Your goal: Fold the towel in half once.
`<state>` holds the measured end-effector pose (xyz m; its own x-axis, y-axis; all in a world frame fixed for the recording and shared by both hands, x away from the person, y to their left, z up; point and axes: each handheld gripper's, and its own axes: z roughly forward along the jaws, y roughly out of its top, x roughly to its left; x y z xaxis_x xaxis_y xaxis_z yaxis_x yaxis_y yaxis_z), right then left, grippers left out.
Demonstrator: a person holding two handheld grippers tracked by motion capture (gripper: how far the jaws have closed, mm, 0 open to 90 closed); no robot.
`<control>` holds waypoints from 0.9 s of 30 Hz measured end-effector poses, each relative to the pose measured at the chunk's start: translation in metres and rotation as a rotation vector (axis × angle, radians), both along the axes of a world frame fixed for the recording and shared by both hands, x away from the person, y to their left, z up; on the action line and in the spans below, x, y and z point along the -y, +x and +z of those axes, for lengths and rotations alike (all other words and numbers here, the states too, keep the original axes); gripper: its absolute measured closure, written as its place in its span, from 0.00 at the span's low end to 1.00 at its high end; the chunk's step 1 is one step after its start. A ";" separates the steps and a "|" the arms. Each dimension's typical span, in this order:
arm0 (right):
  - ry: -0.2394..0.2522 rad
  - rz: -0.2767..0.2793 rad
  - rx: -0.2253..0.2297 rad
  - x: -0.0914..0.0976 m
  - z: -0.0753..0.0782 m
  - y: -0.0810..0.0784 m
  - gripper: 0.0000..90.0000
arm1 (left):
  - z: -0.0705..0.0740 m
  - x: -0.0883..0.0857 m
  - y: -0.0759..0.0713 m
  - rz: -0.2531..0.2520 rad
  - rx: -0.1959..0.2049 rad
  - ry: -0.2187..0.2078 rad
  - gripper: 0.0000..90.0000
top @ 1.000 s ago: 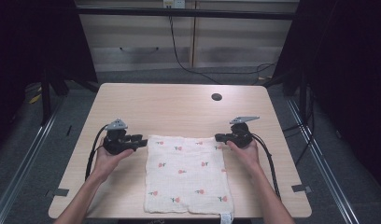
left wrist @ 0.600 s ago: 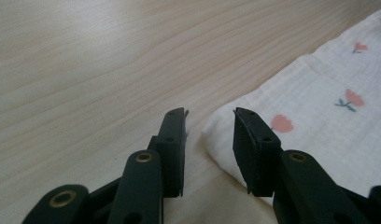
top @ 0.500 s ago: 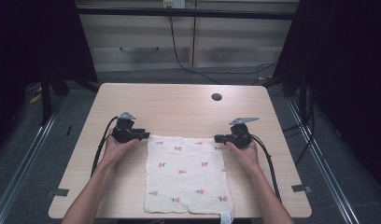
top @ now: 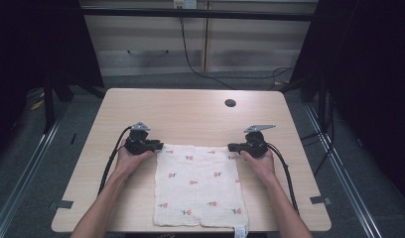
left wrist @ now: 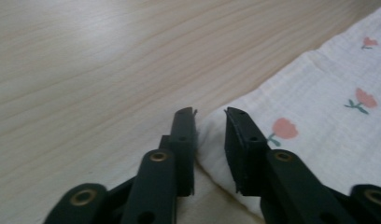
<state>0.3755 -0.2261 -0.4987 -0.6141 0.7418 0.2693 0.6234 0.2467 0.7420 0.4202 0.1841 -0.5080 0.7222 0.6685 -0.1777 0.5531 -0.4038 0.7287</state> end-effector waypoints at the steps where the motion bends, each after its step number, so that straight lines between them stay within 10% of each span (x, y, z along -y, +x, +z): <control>1: 0.000 -0.002 -0.003 0.000 0.000 0.000 0.97 | 0.000 0.000 0.000 -0.002 0.000 0.003 0.91; 27: 0.049 -0.034 0.080 0.018 0.032 -0.004 0.97 | 0.045 -0.008 -0.013 -0.030 0.069 -0.148 0.98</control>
<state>0.3711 -0.2443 -0.4672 -0.6094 0.7501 0.2569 0.5694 0.1886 0.8001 0.4077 0.1919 -0.4632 0.7552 0.6168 -0.2220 0.4891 -0.3047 0.8173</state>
